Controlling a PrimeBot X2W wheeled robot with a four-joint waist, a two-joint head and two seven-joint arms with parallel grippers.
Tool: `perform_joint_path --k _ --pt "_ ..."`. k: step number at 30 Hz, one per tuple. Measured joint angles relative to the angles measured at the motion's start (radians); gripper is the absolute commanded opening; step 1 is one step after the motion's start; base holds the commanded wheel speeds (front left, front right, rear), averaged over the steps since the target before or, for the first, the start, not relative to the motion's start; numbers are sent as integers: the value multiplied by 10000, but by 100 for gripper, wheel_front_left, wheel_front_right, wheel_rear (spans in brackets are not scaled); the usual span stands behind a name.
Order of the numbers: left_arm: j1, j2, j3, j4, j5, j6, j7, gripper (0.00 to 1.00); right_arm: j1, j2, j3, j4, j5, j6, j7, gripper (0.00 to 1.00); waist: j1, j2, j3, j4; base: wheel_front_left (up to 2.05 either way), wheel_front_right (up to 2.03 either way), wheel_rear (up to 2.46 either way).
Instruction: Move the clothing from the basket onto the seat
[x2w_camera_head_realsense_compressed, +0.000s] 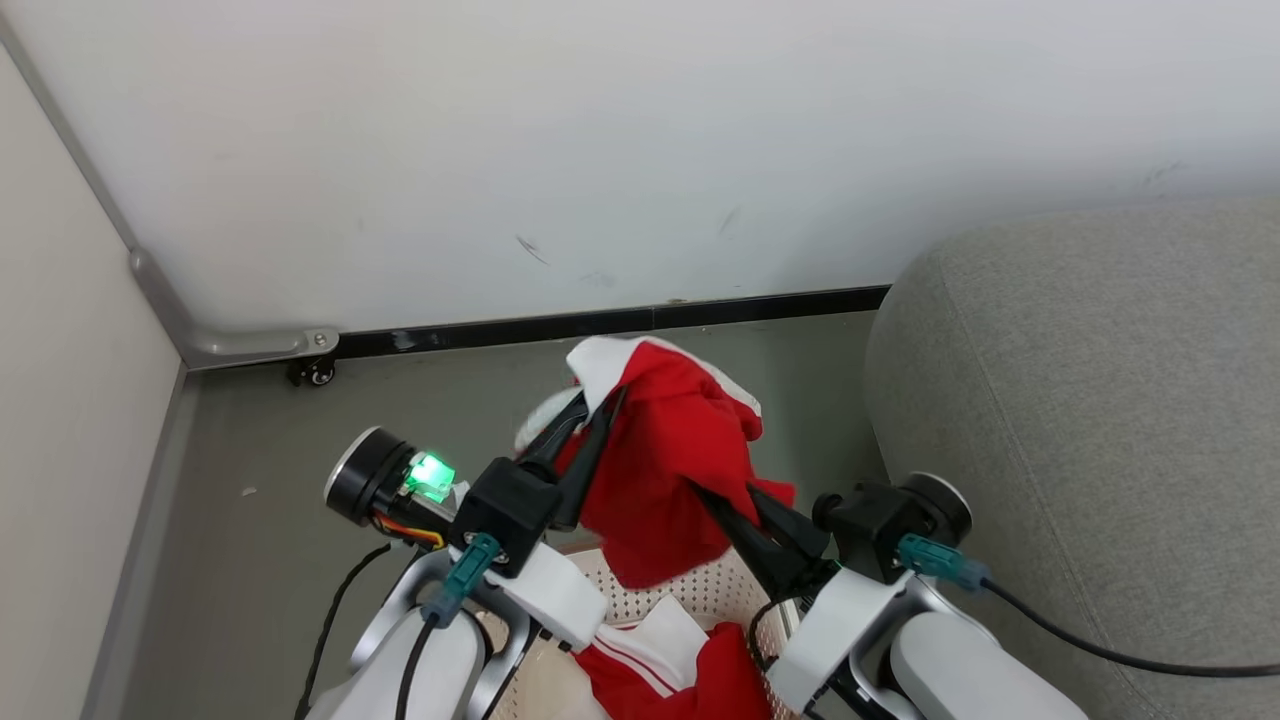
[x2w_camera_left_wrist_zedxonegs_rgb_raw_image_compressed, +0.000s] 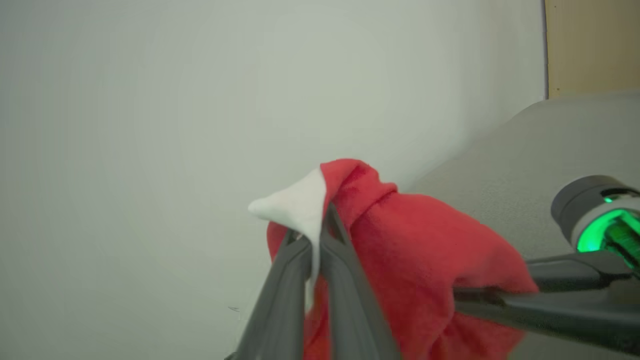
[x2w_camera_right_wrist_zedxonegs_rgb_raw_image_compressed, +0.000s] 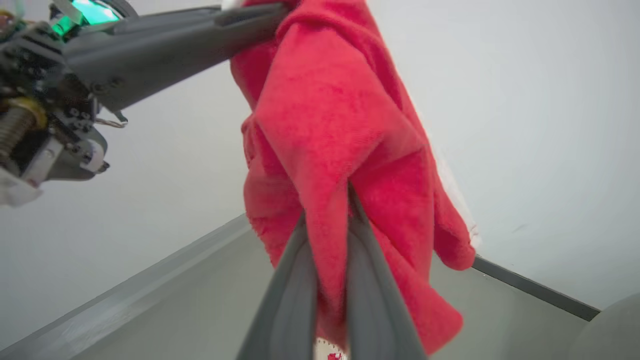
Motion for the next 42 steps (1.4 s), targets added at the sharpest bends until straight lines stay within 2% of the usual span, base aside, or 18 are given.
perform_joint_path --k 5,10,11,12,13,14,23,29,42 --pt "221 69 217 439 -226 0 169 0 406 46 -174 -4 460 0 -29 0 0 0 -10 -93 0 0 0" --pt "548 75 395 763 -575 0 314 0 646 109 -784 -132 991 0 -174 0 0 1 -7 -232 0 0 0" --pt "589 71 430 805 -635 0 336 29 659 100 -941 -165 1051 0 -228 0 0 0 -3 -265 0 0 0" --pt "589 71 430 805 -635 0 336 45 659 100 -941 -165 1051 0 -228 0 0 0 -3 -265 0 0 0" --pt "622 58 472 817 -709 -2 336 84 657 73 -1093 -190 1080 0 -236 0 -1 0 2 -296 0 0 0" --pt "640 33 522 840 -811 -13 337 100 656 29 -1246 -211 1093 0 -238 0 -1 0 7 -327 0 0 0" --pt "813 -46 1016 895 -1425 -84 332 100 829 -491 -2477 -341 1321 0 -357 0 0 0 95 -546 0 0 0" --pt "956 -35 1344 859 -1549 104 105 100 1191 -773 -3033 -485 1363 0 -368 0 0 0 139 -684 0 0 0" --pt "1056 -42 1603 832 -1724 272 -127 100 2327 -807 -4341 -913 1340 -2 -456 0 0 0 183 -1248 0 0 0"
